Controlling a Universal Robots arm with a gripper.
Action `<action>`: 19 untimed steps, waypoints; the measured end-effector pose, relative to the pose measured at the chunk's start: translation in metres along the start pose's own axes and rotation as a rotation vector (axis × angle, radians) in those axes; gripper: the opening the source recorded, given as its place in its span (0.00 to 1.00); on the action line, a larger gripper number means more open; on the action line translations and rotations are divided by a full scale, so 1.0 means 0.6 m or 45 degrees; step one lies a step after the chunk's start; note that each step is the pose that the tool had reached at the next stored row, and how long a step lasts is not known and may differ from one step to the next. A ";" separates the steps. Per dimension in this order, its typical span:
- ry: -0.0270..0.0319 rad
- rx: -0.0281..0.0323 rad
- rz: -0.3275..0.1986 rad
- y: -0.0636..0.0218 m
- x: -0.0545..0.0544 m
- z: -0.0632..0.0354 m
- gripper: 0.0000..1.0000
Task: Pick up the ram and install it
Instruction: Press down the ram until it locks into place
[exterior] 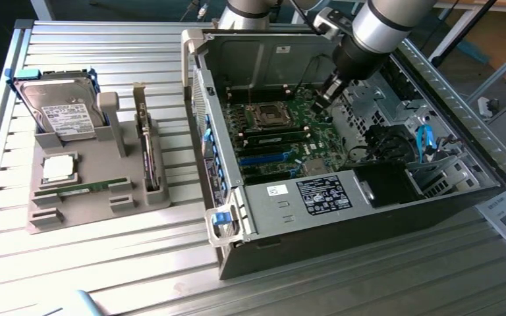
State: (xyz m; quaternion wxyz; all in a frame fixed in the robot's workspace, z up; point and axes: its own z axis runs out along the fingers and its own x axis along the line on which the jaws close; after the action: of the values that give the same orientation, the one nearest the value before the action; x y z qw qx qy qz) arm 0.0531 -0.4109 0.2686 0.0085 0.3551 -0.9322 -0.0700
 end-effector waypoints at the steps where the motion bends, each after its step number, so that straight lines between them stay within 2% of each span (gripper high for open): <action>1: -0.0051 0.0013 0.037 0.000 0.000 0.000 0.10; 3: -0.0173 0.0042 0.125 0.000 0.000 0.001 0.10; 5: -0.0239 0.0060 0.174 0.000 0.000 0.001 0.10; 8: -0.0391 0.0097 0.284 0.000 0.000 0.002 0.10; 11: -0.0638 0.0160 0.464 0.000 0.000 0.003 0.10; 13: -0.0703 0.0178 0.511 -0.001 0.000 0.003 0.10; 16: -0.0881 0.0219 0.639 -0.001 0.000 0.005 0.10; 18: -0.0945 0.0235 0.686 -0.001 0.000 0.005 0.10; 19: -0.1017 0.0253 0.738 -0.001 0.000 0.005 0.10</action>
State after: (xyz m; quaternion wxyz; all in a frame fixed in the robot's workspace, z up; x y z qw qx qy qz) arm 0.0531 -0.4109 0.2653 -0.0121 0.0710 -0.9950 -0.0695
